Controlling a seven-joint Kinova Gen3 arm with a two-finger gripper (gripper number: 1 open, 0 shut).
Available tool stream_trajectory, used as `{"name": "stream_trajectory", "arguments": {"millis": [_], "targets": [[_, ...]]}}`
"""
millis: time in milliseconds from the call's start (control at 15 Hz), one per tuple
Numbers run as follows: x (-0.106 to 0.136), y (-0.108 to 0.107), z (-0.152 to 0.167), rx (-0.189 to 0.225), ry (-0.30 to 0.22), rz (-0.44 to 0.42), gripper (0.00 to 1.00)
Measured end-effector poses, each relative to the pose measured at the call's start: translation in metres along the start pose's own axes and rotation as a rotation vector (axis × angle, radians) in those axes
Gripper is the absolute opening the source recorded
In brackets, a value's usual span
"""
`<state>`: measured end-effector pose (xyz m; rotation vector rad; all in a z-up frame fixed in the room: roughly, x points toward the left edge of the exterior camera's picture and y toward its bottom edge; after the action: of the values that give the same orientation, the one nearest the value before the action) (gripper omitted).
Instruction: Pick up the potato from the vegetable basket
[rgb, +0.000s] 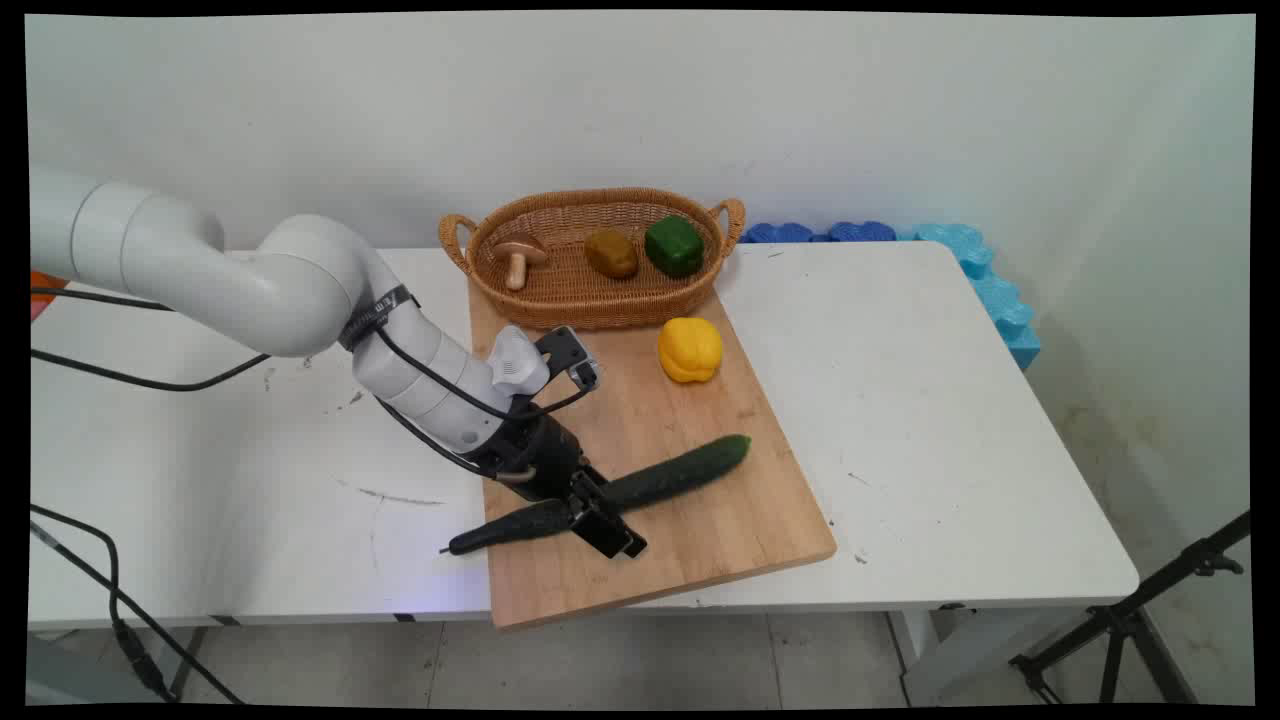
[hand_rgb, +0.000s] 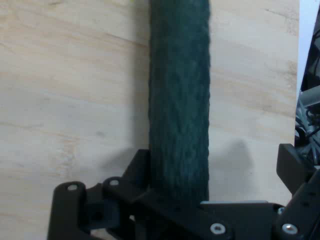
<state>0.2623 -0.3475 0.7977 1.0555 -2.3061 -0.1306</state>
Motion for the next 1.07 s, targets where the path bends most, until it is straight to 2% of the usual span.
{"name": "stream_trajectory", "arguments": {"millis": [400, 667, 1067], "targets": [[0.006, -0.002, -0.007, 0.005, 0.016, 0.040, 1.00], [0.023, -0.005, -0.023, 0.019, 0.046, 0.079, 1.00], [0.061, -0.018, -0.058, 0.070, 0.100, 0.135, 1.00]]}}
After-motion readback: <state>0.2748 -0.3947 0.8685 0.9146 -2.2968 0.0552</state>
